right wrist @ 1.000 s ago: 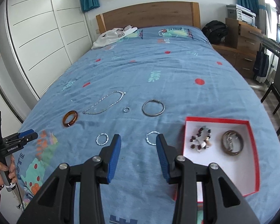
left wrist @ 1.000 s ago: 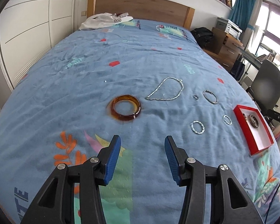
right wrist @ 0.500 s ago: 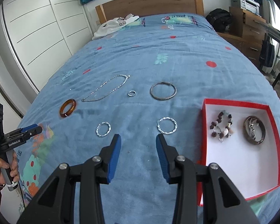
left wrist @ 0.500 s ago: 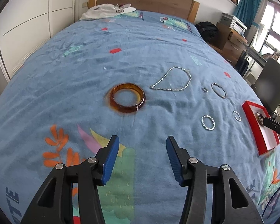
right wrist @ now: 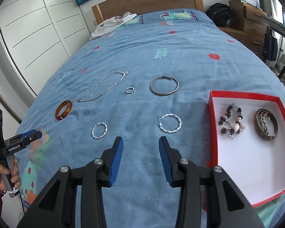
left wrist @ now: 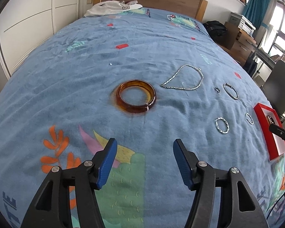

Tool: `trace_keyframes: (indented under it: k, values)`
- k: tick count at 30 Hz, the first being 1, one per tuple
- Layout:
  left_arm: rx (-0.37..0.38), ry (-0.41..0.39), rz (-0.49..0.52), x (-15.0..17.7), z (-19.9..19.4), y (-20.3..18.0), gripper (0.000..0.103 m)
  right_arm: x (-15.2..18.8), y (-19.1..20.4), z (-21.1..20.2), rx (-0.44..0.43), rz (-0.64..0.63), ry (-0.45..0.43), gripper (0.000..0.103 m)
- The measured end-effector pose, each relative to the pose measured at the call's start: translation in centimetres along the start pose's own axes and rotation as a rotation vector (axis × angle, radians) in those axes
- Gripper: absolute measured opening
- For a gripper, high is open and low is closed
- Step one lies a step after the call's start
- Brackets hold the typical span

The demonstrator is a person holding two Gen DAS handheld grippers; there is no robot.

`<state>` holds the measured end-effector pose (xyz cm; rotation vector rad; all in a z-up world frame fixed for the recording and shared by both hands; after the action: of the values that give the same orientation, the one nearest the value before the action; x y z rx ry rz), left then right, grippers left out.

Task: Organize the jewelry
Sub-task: 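Withdraw both tools from the box and move toward the amber bangle, then grasp the amber bangle with the left tool while the right tool grasps the silver ring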

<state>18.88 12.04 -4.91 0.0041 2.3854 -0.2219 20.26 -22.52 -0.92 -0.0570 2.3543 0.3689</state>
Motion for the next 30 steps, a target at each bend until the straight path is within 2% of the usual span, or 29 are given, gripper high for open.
trace_keyframes:
  k: [13, 17, 30]
  values:
    - [-0.013, 0.009, 0.001, 0.5, 1.8, 0.3, 0.064, 1.0, -0.4, 1.6, 0.007, 0.013, 0.009, 0.038]
    - [-0.024, 0.012, 0.007, 0.4, 2.3, 0.3, 0.069, 1.2, -0.2, 2.0, -0.004, 0.010, 0.009, 0.038]
    - [-0.029, 0.013, -0.006, -0.1, 4.2, 0.6, 0.069, 0.8, 0.4, 4.4, -0.036, -0.006, 0.018, 0.038]
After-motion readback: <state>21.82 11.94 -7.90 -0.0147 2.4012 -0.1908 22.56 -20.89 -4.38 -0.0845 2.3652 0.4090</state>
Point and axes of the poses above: each gripper's, at about its wrist camera, not at the fingertips, and z roughly the way its jaws point, y to its left, x to its underside, the point moved 3 cm from there along z, roughly the way its jaws point, and after that the axes turned 6 degrees about -y, right-handed, at the moved point
